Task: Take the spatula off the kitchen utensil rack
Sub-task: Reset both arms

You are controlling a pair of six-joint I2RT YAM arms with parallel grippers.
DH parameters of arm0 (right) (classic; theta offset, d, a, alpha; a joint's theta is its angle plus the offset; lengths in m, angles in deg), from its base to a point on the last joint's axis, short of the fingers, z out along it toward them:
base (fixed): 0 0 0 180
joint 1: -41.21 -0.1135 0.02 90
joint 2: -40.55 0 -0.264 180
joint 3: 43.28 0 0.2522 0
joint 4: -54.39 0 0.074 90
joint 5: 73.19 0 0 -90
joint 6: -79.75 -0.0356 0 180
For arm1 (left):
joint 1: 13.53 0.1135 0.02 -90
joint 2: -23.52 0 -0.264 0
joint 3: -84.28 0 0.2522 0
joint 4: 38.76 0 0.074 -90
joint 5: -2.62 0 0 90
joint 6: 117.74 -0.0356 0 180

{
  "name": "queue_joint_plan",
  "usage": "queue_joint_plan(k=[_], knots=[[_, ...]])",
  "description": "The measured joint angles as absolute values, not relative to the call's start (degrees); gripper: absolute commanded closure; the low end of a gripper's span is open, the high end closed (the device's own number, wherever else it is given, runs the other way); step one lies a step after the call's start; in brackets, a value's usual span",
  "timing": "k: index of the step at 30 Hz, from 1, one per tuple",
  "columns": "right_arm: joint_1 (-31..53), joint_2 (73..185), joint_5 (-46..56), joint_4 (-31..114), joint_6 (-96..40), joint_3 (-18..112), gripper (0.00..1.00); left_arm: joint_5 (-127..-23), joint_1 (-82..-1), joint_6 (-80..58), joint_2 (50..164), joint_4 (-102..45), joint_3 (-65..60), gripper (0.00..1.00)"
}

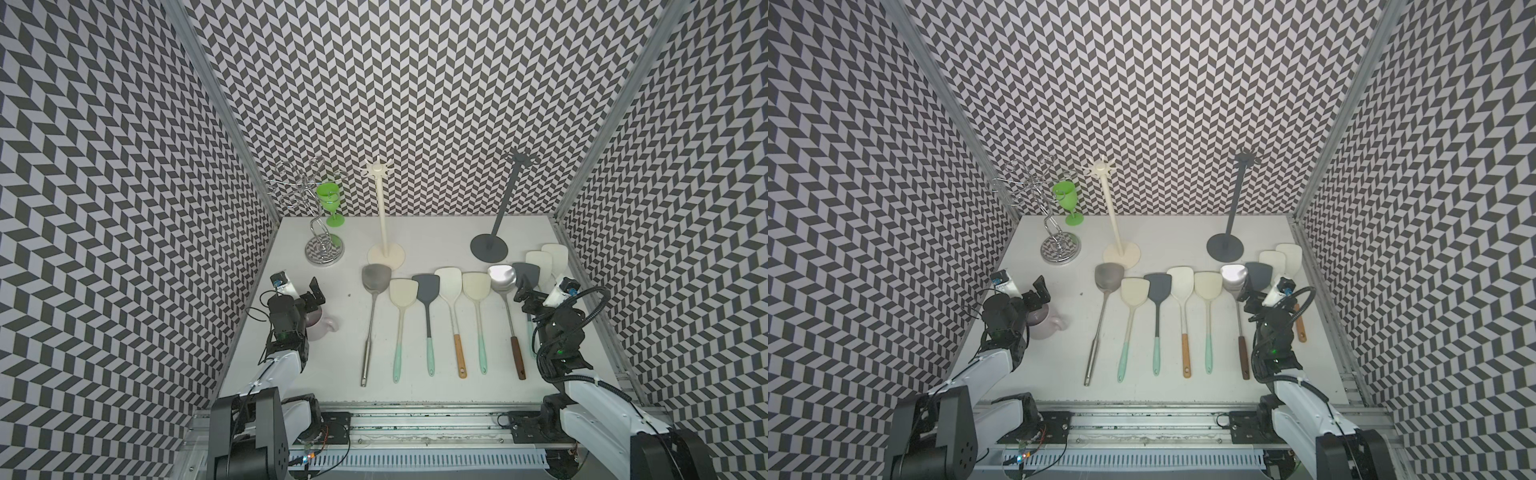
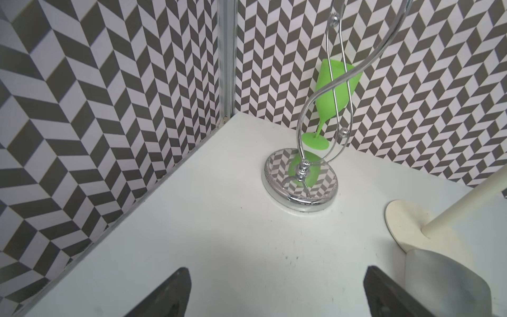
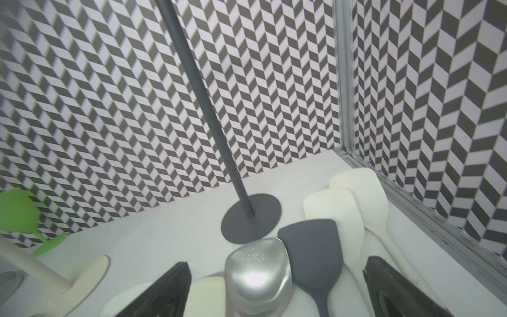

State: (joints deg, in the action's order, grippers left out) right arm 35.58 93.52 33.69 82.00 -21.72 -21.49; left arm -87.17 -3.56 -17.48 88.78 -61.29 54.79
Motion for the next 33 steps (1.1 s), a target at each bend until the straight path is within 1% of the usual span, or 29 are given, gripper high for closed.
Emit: queue_joint_plan(k=[4,10,14,22,29,33], knots=[[37.5,98.7,36.1,86.2,-21.0,-22.9,0.00,-84.8,-3.4,-18.2,94.4,-70.1,54.9,0.00],[38.8,106.4,36.3,92.8,-20.6,-24.2,0.00,-81.6,-4.5,-19.3,100.2,-81.1,55.7,0.00],[38.8,109.1,36.1,97.6,-19.8,-24.2,0.00,-80.2,-7.1,-21.3,103.2,-81.6,53.9,0.00],[38.8,115.2,32.3,106.7,-16.5,-24.2,0.00,-78.9,-11.6,-26.7,103.2,-84.3,53.9,0.00],[38.8,122.6,28.7,115.1,-14.0,-24.8,0.00,-78.5,-12.8,-29.2,104.6,-86.6,54.3,0.00],[38.8,124.6,28.6,118.4,-13.9,-24.9,0.00,-78.9,-12.8,-29.5,109.2,-89.7,54.4,0.00]])
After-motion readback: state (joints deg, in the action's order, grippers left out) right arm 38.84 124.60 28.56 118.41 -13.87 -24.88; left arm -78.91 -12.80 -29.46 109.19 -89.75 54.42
